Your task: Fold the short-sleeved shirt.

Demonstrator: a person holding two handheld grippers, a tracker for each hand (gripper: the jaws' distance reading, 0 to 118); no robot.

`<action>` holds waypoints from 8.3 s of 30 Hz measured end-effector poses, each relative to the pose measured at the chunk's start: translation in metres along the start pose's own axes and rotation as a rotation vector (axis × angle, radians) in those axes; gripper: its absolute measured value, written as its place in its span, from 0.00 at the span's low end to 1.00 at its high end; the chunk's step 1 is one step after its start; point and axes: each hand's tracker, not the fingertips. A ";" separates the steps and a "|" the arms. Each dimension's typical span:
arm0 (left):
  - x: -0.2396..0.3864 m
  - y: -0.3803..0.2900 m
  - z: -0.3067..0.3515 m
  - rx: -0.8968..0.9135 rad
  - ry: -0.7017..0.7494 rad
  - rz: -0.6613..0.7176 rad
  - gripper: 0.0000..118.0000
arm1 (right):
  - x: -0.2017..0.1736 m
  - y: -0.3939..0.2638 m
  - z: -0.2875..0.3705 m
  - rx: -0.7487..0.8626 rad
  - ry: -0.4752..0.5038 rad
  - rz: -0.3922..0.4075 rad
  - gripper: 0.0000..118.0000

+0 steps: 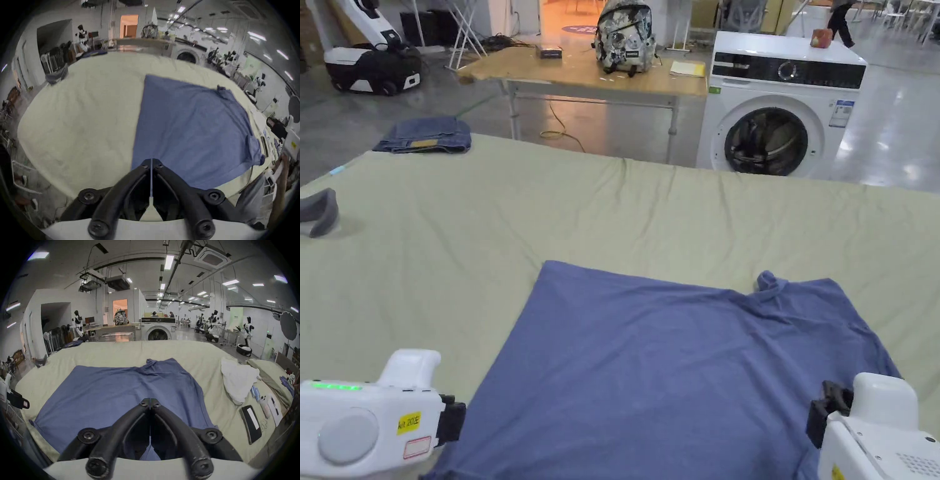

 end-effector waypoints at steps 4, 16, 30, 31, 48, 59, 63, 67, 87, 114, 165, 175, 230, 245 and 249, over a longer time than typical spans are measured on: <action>-0.014 -0.007 -0.001 -0.069 0.019 0.050 0.32 | 0.000 -0.006 -0.002 -0.031 0.000 -0.010 0.00; -0.010 -0.036 -0.059 -0.239 0.071 0.079 0.53 | 0.010 -0.015 -0.004 -0.088 -0.023 -0.006 0.00; -0.013 -0.039 -0.061 -0.184 0.036 -0.057 0.02 | 0.045 -0.023 0.023 -0.173 -0.044 -0.016 0.00; -0.015 -0.039 -0.060 -0.178 0.029 -0.050 0.02 | 0.052 -0.021 0.025 -0.196 -0.053 -0.005 0.00; -0.009 -0.041 -0.046 -0.163 0.000 -0.025 0.02 | 0.130 -0.096 0.013 -0.620 -0.081 0.010 0.41; -0.007 -0.029 -0.029 -0.077 -0.039 0.001 0.01 | 0.124 -0.076 0.023 -0.572 0.019 0.002 0.05; -0.004 -0.003 -0.021 -0.017 -0.060 -0.008 0.01 | 0.130 -0.051 0.029 -0.511 0.018 -0.016 0.05; -0.002 0.032 -0.026 0.029 -0.066 -0.010 0.01 | 0.131 -0.021 0.020 -0.455 0.039 -0.045 0.05; 0.000 0.157 -0.139 0.038 -0.050 -0.017 0.01 | 0.130 0.057 -0.144 -0.435 0.005 -0.134 0.05; 0.077 0.104 -0.057 0.500 0.038 -0.194 0.00 | 0.031 0.051 -0.076 0.022 -0.094 0.056 0.00; 0.005 0.098 -0.119 -0.130 -0.020 -0.053 0.00 | 0.114 0.018 -0.065 -0.294 -0.103 0.051 0.09; 0.006 0.093 -0.117 -0.115 -0.024 -0.043 0.00 | 0.150 0.004 -0.131 -0.555 -0.063 -0.015 0.52; -0.007 -0.013 -0.044 -0.098 0.001 -0.041 0.33 | 0.111 -0.047 0.000 -0.572 -0.195 0.190 0.48; 0.061 0.053 -0.015 0.378 -0.037 -0.137 0.01 | 0.028 0.023 -0.008 -0.114 -0.055 0.038 0.00; 0.081 0.068 -0.014 0.405 -0.063 -0.136 0.00 | 0.004 0.029 -0.013 -0.047 -0.013 0.034 0.00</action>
